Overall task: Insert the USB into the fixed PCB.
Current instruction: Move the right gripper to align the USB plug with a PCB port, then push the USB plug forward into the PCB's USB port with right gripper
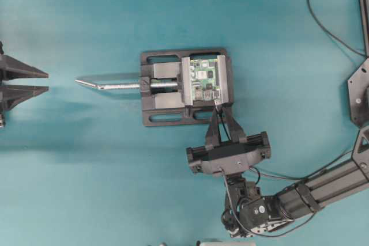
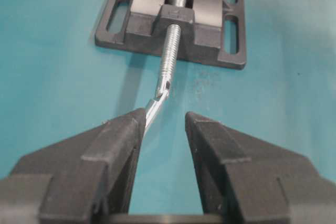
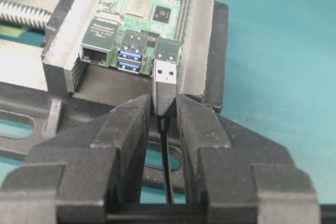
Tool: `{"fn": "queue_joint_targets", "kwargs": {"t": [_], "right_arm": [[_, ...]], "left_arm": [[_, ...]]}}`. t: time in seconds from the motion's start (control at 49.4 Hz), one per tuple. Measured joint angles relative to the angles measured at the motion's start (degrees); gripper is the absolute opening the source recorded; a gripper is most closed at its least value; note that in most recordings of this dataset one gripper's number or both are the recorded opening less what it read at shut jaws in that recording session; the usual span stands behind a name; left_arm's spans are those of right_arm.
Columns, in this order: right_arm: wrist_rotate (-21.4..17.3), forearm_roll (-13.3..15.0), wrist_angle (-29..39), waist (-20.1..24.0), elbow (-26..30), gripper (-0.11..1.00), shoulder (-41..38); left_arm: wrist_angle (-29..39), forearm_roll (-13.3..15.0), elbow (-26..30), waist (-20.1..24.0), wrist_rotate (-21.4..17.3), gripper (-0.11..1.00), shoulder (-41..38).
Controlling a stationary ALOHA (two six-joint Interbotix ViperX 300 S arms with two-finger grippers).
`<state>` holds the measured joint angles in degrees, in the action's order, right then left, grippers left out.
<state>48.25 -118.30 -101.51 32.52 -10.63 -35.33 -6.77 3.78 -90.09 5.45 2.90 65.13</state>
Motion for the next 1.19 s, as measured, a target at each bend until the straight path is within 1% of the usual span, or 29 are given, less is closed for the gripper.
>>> {"fn": "queue_joint_targets", "kwargs": {"t": [0.506,1.195], "right_arm": [[1.23,-0.44,0.0,-1.14,2.72,0.21,0.0],[1.23,-0.44,0.0,-1.49,2.81,0.21,-0.09]], "left_arm": [[0.09,0.0,0.0,0.0,0.0,0.52,0.0],[0.0,0.0,0.0,-0.09,0.0,0.52,0.0]]}}
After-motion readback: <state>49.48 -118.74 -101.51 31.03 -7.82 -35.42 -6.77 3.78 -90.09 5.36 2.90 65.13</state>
